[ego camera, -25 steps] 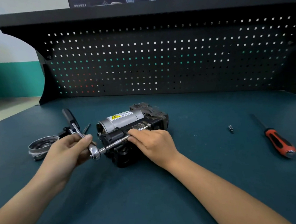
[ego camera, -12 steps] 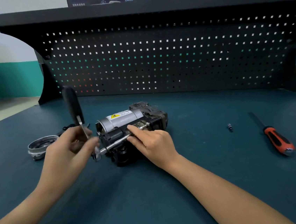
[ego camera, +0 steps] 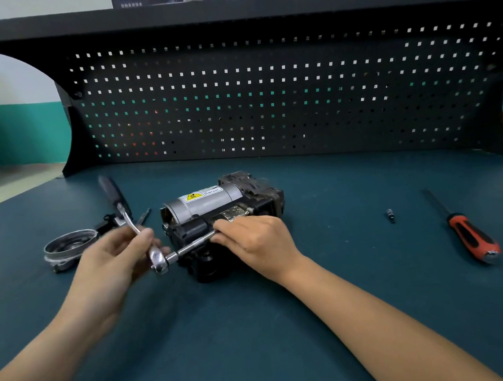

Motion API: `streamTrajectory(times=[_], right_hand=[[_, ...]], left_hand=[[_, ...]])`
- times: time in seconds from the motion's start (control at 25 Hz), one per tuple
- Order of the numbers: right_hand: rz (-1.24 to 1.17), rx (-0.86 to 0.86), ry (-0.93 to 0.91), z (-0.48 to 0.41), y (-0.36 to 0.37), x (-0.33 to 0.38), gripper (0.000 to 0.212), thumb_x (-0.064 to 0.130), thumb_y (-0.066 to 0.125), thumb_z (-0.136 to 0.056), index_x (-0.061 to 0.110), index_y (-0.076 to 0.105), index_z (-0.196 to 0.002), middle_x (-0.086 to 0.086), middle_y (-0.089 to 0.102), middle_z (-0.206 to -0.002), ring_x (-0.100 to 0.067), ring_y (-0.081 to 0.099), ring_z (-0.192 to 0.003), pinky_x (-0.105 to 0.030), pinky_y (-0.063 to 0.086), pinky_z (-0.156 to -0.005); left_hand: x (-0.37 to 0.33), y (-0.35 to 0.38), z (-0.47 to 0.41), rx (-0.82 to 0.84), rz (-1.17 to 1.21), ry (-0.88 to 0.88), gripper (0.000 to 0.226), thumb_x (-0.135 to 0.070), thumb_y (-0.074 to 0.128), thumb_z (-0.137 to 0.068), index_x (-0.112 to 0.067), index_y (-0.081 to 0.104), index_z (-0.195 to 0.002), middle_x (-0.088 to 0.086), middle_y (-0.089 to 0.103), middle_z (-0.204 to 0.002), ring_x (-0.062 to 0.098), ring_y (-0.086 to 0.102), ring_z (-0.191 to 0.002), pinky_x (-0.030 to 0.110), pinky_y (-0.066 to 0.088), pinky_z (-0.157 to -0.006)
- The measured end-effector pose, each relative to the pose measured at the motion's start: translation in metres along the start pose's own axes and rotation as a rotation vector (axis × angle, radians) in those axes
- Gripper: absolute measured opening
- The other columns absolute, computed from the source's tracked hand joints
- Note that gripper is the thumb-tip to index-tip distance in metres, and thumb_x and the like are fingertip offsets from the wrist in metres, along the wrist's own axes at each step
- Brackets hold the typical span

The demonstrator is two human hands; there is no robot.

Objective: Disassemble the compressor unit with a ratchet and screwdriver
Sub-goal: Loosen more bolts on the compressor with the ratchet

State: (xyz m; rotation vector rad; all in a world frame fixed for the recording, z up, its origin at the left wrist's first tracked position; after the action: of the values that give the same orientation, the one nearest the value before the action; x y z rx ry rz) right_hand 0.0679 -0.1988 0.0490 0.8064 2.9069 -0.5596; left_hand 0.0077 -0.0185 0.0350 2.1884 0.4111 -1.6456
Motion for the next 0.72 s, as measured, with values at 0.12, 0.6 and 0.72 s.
streamTrajectory(times=[0.12,0.6,0.72], right_hand=[[-0.015,-0.036,0.078,-0.004,-0.002,-0.002,0.028,0.024,0.057,-0.086,0.009,0.070,-0.066,-0.002,0.053,-0.050,-0.019,0.051,-0.043,-0.026,0.043,-0.038],[0.188,0.165,0.040,0.014,-0.003,0.025,0.035,0.024,0.065,-0.080,0.000,0.068,-0.105,-0.013,0.069,-0.104,-0.030,0.065,-0.099,-0.039,0.053,-0.086],[0.253,0.460,0.184,0.020,0.011,0.038,0.070,0.046,0.068,-0.077,-0.001,0.054,-0.127,-0.017,0.053,-0.133,-0.031,0.048,-0.126,-0.044,0.039,-0.103]], left_hand=[[-0.040,0.002,0.017,0.089,-0.623,0.813,0.008,-0.018,0.061,-0.086,-0.024,0.057,-0.088,-0.004,0.066,-0.083,0.003,0.065,-0.077,0.022,0.050,-0.077],[-0.034,-0.007,0.010,-0.023,-0.577,0.553,0.016,-0.015,0.071,-0.079,-0.027,0.062,-0.075,-0.031,0.066,-0.081,-0.016,0.060,-0.068,-0.002,0.041,-0.069],[-0.009,-0.010,-0.007,0.022,-0.227,0.121,0.009,-0.012,0.064,-0.085,-0.012,0.065,-0.076,0.001,0.072,-0.068,0.008,0.063,-0.060,0.009,0.051,-0.059]])
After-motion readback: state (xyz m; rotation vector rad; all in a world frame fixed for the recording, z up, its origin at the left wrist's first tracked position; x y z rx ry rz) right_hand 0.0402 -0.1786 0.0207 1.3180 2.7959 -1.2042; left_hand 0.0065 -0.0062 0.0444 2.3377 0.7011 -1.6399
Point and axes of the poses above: each hand's wrist, its own z-axis away from the middle knuckle, its own y-axis out of the palm, x = y × z, the point moved 5 cm from there along -z, towards the middle knuckle
